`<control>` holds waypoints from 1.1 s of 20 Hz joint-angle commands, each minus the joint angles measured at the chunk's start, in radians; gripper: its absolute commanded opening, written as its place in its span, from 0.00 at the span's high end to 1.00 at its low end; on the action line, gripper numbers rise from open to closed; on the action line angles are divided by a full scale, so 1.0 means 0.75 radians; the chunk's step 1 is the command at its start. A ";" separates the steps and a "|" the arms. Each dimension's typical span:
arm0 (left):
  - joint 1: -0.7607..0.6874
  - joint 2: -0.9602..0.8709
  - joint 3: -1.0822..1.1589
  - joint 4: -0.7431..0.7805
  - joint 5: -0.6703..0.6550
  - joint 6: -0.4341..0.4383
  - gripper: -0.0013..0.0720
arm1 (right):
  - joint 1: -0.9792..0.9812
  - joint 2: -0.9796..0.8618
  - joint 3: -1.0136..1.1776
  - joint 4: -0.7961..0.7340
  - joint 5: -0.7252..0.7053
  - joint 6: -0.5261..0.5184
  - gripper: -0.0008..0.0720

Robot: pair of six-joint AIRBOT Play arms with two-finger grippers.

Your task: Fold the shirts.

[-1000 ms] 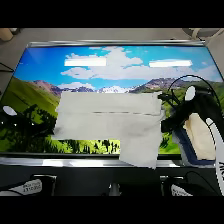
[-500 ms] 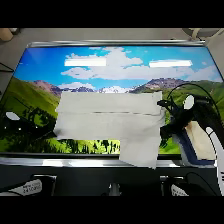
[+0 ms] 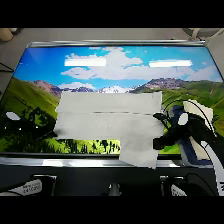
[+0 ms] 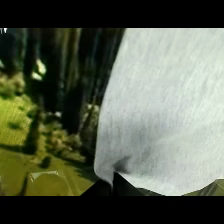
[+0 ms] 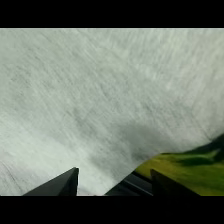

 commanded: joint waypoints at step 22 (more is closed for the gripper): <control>-0.002 0.239 0.192 -0.090 -0.029 0.040 0.95 | 0.001 0.156 0.304 -0.058 -0.134 -0.006 0.96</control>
